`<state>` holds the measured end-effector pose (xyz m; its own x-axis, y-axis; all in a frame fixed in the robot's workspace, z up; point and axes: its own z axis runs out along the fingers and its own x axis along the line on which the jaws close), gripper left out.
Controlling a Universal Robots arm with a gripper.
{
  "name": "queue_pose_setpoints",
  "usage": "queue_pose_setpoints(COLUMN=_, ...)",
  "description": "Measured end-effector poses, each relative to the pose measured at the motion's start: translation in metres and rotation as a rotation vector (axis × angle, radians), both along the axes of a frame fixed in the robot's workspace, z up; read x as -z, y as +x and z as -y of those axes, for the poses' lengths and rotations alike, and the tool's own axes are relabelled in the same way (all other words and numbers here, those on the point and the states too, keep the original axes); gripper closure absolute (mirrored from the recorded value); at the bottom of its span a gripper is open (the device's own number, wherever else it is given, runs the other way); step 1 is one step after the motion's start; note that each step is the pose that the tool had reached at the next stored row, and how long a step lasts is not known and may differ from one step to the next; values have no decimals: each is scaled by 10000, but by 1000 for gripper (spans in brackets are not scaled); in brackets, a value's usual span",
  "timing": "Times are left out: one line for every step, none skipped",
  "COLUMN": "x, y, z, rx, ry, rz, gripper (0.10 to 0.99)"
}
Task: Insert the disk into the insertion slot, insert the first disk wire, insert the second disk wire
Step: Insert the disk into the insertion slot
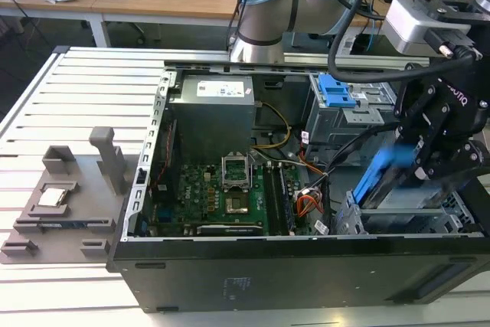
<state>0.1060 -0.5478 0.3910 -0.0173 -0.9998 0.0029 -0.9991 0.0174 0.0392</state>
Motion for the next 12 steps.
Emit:
queue_pose_setpoints(x=1, y=0, z=0, rx=0, ry=0, rz=-1, gripper=647)
queue_pose_setpoints(x=1, y=0, z=0, rx=0, ry=0, rz=-1, gripper=647)
queue_pose_setpoints(x=1, y=0, z=0, rx=0, ry=-1, rz=0, gripper=647)
queue_pose_setpoints(x=2, y=0, z=0, rx=0, ry=0, rz=-1, gripper=647)
queue_pose_setpoints(x=2, y=0, z=0, rx=0, ry=-1, rz=-1, gripper=647)
queue_pose_setpoints(x=2, y=0, z=0, rx=0, ry=0, rz=-1, gripper=647)
queue_pose_setpoints(x=2, y=0, z=0, rx=0, ry=-1, rz=-1, gripper=659)
queue_pose_setpoints(x=3, y=0, z=0, rx=0, ry=0, rz=-1, gripper=725)
queue_pose_setpoints(x=3, y=0, z=0, rx=0, ry=-1, rz=-1, gripper=792)
queue_pose_setpoints(x=3, y=0, z=0, rx=0, ry=0, rz=-1, gripper=851)
queue_pose_setpoints(x=4, y=0, z=0, rx=0, ry=0, rz=0, gripper=910)
queue_pose_setpoints(x=4, y=0, z=0, rx=0, ry=0, rz=0, gripper=973)
